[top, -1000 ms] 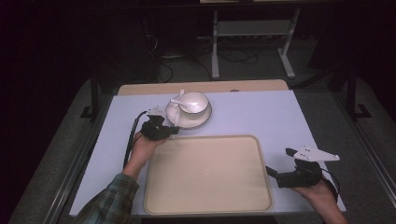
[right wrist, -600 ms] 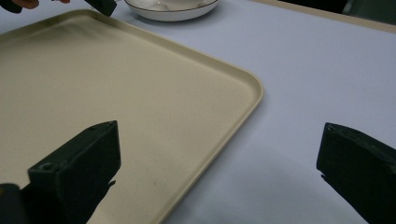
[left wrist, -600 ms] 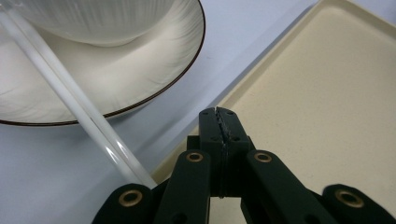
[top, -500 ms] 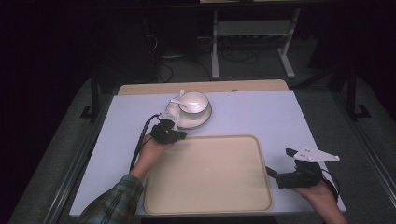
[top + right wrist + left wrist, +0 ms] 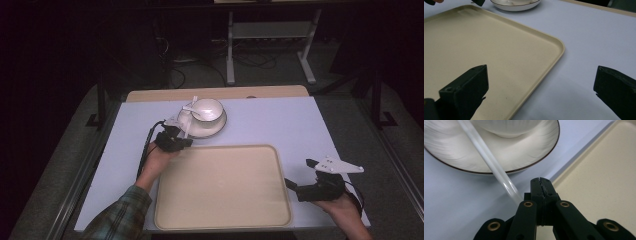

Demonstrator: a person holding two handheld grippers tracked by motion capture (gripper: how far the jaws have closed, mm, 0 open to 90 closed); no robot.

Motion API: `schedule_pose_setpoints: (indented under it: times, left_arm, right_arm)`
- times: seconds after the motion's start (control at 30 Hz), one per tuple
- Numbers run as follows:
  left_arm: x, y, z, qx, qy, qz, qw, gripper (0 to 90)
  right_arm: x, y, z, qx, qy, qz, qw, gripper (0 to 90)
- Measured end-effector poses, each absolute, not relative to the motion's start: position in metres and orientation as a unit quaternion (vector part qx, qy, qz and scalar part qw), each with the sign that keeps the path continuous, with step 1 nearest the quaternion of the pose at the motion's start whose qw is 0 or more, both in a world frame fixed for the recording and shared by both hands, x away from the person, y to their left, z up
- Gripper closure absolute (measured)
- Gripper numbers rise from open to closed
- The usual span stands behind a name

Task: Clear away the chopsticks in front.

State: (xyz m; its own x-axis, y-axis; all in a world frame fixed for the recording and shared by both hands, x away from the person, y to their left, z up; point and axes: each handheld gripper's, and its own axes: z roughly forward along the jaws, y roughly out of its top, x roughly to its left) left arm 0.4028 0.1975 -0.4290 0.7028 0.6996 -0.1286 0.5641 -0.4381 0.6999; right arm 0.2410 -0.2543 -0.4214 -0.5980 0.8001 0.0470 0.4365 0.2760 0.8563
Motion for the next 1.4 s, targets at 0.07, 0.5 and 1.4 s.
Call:
schedule_pose_setpoints:
  times: [0.07,0.5,1.4]
  left_arm:
    - [0.403,0.199,-0.429,0.842,0.377,0.091,0.376,89.5]
    - [0.409,0.221,-0.429,0.833,0.402,0.110,0.364,89.5]
    - [0.423,0.237,-0.406,0.816,0.410,0.138,0.384,88.2]
  right_arm:
    - [0.241,-0.254,-0.421,0.400,0.773,0.449,0.202,0.0]
    - [0.241,-0.255,-0.421,0.401,0.772,0.449,0.202,0.0]
    - [0.242,-0.255,-0.421,0.403,0.771,0.450,0.201,0.0]
